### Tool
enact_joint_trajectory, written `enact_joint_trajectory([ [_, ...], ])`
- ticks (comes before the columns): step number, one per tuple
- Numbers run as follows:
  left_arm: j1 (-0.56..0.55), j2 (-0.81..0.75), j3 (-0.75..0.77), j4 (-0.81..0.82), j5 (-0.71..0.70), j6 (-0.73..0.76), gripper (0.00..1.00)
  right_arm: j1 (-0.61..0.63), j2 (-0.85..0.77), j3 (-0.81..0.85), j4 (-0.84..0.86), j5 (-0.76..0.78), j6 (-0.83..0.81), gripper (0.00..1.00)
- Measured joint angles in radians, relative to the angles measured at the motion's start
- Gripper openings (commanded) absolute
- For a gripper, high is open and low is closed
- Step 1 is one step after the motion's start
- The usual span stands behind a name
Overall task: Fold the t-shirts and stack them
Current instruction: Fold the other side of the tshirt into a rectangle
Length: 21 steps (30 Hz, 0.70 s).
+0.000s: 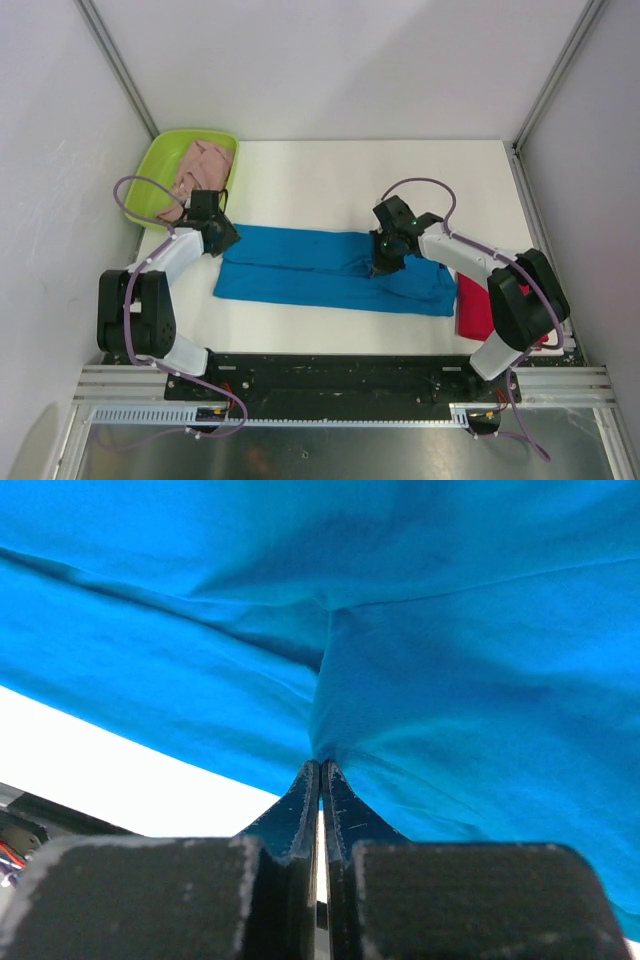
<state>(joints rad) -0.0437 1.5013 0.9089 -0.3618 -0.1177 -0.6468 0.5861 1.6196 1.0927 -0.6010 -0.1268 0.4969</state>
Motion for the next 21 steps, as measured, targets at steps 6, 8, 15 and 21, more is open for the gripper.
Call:
enact_joint_trajectory([
  [6,0.000,0.003,0.000,0.000,0.002,0.000,0.47,-0.015,0.026,0.033,0.011,-0.027,0.004,0.03],
  [8,0.000,0.003,0.000,0.000,0.002,0.000,0.47,-0.011,0.032,0.034,0.013,-0.034,0.005,0.04],
  [15,0.000,0.004,0.000,0.000,0.010,0.000,0.47,-0.006,0.042,0.034,0.013,-0.051,0.007,0.25],
  [21,0.000,0.004,0.000,0.000,0.018,0.000,0.47,0.002,0.022,0.034,-0.016,0.018,0.013,0.54],
])
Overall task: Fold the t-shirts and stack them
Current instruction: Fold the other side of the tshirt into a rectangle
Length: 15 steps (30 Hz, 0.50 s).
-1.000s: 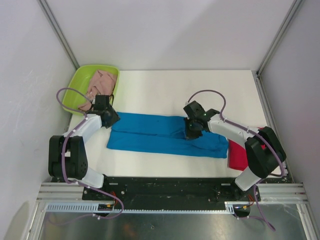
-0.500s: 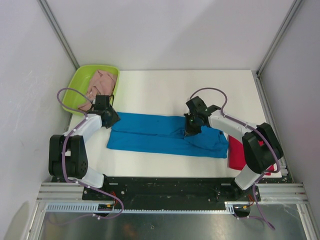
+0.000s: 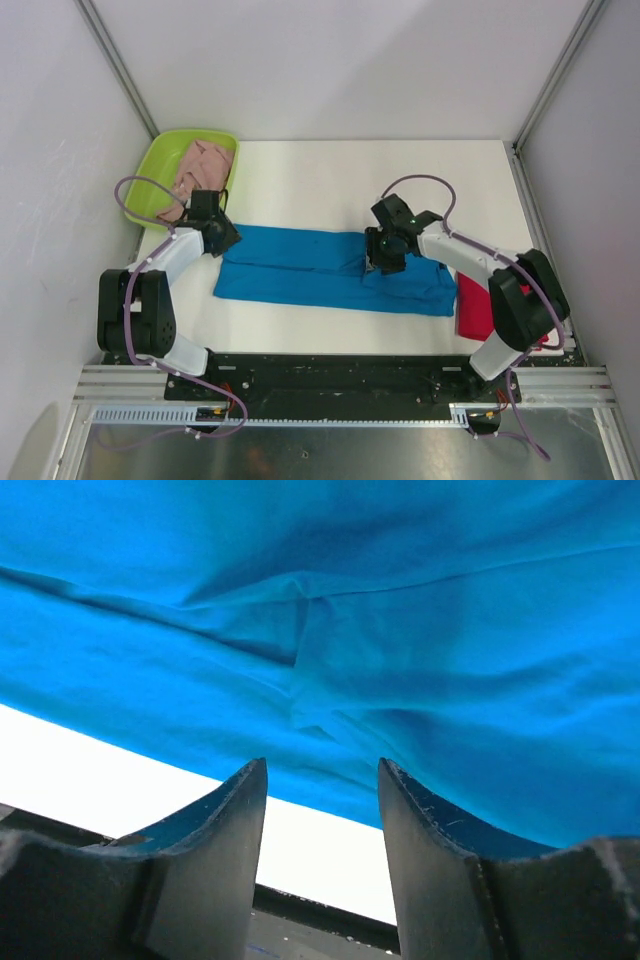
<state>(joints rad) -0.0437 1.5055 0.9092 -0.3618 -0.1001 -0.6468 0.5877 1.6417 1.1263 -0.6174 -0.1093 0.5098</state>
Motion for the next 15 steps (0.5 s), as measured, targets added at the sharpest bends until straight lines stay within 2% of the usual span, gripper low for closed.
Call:
enact_joint_trajectory([
  [6,-0.003,0.000,0.000,0.000,0.002,0.000,0.47,-0.030,-0.167,-0.039,-0.024,0.139,0.025,0.52],
  [10,-0.010,0.007,0.006,0.000,0.004,0.000,0.47,-0.141,-0.250,-0.092,-0.017,0.216,0.071,0.49],
  [15,-0.024,0.019,0.017,0.000,0.008,0.000,0.47,-0.270,-0.243,-0.139,0.028,0.278,0.115,0.47],
])
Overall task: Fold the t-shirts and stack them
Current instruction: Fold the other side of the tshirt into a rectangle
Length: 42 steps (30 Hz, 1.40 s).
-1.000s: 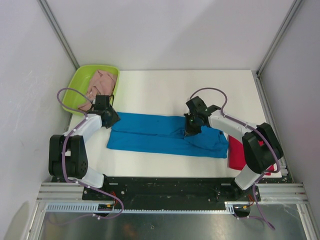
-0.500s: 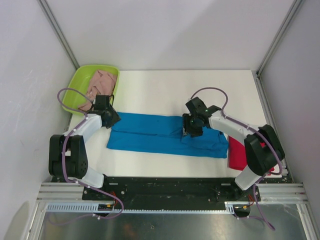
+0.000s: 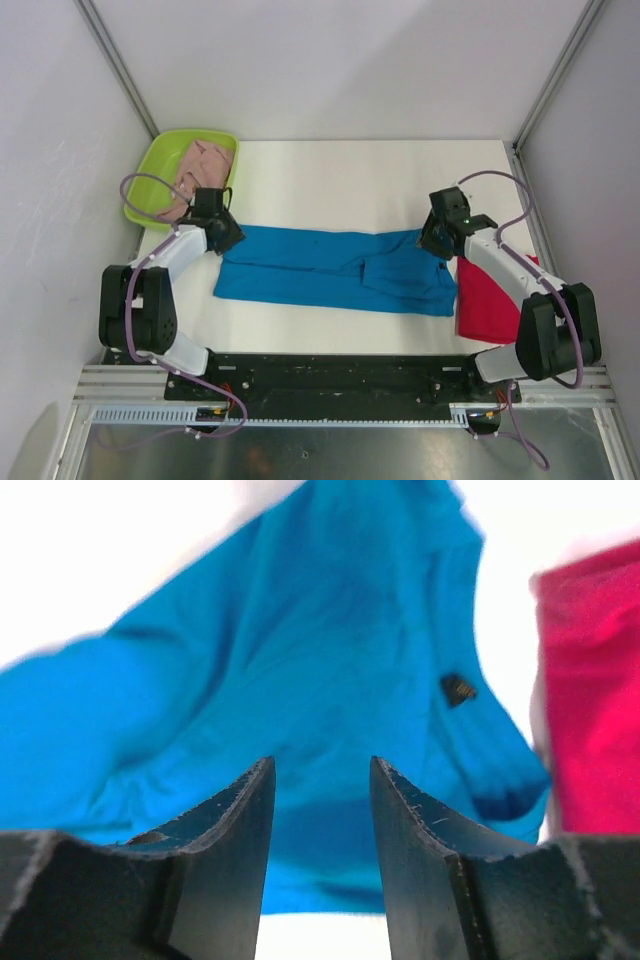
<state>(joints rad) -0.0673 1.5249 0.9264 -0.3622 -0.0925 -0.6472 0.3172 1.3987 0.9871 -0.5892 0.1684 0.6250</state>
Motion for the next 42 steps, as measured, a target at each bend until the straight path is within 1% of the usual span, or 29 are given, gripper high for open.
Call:
enact_joint_trajectory([
  [4,-0.013,0.019,0.025,-0.002,0.009,0.000,0.48,-0.097,0.039,-0.002,0.079,0.018,-0.001,0.47],
  [9,-0.043,0.087,0.092,0.005,0.029,0.002,0.47,-0.188,0.099,-0.002,0.169,0.018,-0.021,0.48],
  [14,-0.071,0.174,0.147,0.017,0.050,0.002,0.47,-0.206,0.153,-0.002,0.228,0.000,-0.046,0.48],
  [19,-0.075,0.260,0.199,0.024,0.052,0.003,0.45,-0.209,0.191,-0.002,0.262,-0.011,-0.064,0.47],
  [22,-0.075,0.303,0.223,0.026,0.045,0.005,0.45,-0.213,0.209,-0.002,0.280,-0.013,-0.070,0.45],
  [29,-0.075,0.336,0.232,0.039,0.017,0.002,0.45,-0.217,0.256,-0.002,0.297,-0.019,-0.077,0.31],
  [31,-0.075,0.339,0.233,0.041,0.013,0.001,0.44,-0.217,0.268,-0.002,0.297,-0.020,-0.077,0.23],
  [34,-0.076,0.340,0.233,0.043,0.006,0.000,0.44,-0.219,0.277,-0.002,0.297,-0.023,-0.077,0.06],
  [35,-0.076,0.340,0.233,0.043,0.003,0.000,0.44,-0.221,0.278,-0.002,0.297,-0.023,-0.080,0.03],
  [37,-0.077,0.340,0.233,0.043,-0.003,0.000,0.44,-0.229,0.278,-0.002,0.296,-0.023,-0.076,0.01],
  [42,-0.077,0.340,0.233,0.044,-0.011,-0.008,0.44,-0.257,0.267,-0.002,0.267,-0.018,-0.075,0.00],
])
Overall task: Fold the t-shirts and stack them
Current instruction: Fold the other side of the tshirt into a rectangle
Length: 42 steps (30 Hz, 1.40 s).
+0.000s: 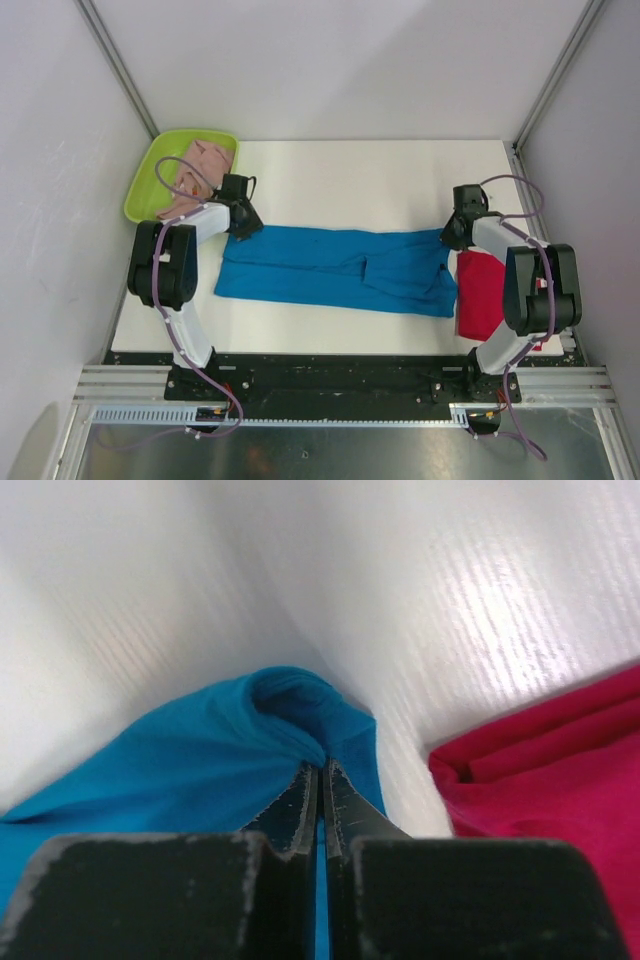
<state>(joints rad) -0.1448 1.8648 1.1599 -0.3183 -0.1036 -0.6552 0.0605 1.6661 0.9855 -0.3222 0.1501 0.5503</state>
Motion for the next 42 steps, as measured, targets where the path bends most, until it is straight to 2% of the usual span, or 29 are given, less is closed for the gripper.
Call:
enact_joint_trajectory([
  [5,0.000,0.000,0.000,0.000,-0.003,-0.001,0.45,-0.018,-0.038,0.000,-0.037,0.004,0.001,0.00],
  [7,0.000,0.000,0.000,0.000,-0.005,-0.002,0.45,-0.018,-0.039,0.000,-0.043,0.002,0.005,0.04],
  [9,0.000,0.000,0.000,0.001,-0.006,-0.003,0.45,-0.018,-0.039,0.000,-0.050,-0.003,0.007,0.12],
  [13,0.000,0.000,0.000,0.002,-0.006,-0.003,0.45,-0.017,-0.039,0.000,-0.051,-0.017,0.007,0.35],
  [15,0.000,0.000,0.000,0.002,-0.006,-0.003,0.45,-0.019,-0.040,0.000,-0.051,-0.021,0.001,0.40],
  [23,0.000,0.000,0.002,0.000,-0.005,0.000,0.46,-0.038,-0.092,0.000,-0.055,-0.061,0.008,0.42],
  [29,0.003,0.001,0.015,-0.019,0.010,0.019,0.46,0.060,-0.212,-0.045,-0.108,-0.078,0.090,0.43],
  [37,0.004,-0.016,0.019,-0.042,0.047,0.055,0.46,0.221,-0.523,-0.253,-0.253,-0.078,0.343,0.54],
  [42,0.004,-0.066,0.023,-0.045,0.068,0.063,0.46,0.297,-0.660,-0.346,-0.364,-0.047,0.525,0.60],
])
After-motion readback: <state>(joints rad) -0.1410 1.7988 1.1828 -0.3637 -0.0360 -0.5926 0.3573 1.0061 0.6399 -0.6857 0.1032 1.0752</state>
